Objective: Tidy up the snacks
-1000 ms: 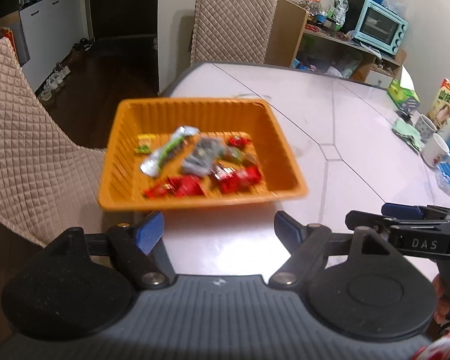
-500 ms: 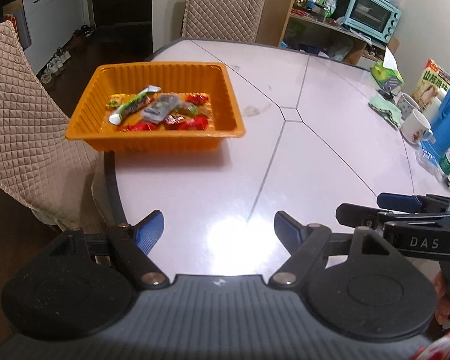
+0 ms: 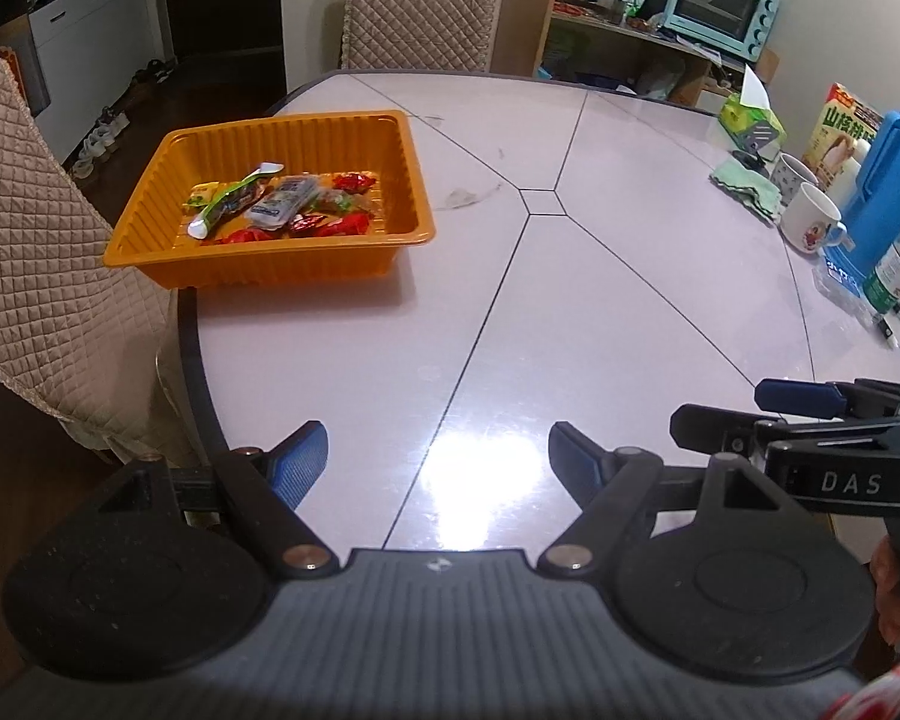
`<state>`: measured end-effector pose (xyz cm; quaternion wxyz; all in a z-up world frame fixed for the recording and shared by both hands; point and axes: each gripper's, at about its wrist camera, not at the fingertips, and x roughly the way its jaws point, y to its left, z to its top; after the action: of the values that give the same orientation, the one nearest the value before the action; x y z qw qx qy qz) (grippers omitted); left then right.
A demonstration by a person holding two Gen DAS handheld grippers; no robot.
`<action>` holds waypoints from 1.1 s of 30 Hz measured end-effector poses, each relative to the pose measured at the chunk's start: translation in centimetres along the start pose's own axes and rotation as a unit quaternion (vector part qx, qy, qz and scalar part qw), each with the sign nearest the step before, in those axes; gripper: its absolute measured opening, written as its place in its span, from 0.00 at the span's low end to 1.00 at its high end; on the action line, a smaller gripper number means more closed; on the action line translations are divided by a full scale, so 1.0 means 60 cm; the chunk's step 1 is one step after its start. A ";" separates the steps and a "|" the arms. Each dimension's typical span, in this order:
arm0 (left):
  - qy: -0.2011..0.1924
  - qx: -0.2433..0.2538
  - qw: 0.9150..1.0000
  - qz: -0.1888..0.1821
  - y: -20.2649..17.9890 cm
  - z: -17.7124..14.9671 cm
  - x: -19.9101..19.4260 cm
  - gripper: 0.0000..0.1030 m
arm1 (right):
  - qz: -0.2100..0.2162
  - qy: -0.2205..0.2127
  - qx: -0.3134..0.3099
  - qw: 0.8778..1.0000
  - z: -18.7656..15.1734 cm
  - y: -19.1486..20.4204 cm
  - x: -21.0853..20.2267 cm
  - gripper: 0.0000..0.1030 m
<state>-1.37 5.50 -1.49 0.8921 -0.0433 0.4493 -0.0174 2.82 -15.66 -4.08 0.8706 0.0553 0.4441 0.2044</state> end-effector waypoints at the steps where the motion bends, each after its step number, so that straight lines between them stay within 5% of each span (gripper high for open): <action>1: 0.000 0.001 1.000 0.000 -0.002 -0.001 0.000 0.77 | 0.000 0.000 0.000 1.000 0.000 0.000 -0.001 0.82; 33: -0.002 0.008 1.000 -0.003 -0.008 0.001 -0.003 0.77 | -0.002 -0.003 0.004 1.000 -0.003 -0.004 -0.006 0.82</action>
<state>-1.43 5.07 -1.25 0.8931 -0.0375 0.4477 -0.0236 2.59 -16.04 -3.97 0.8720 0.0583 0.4426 0.2011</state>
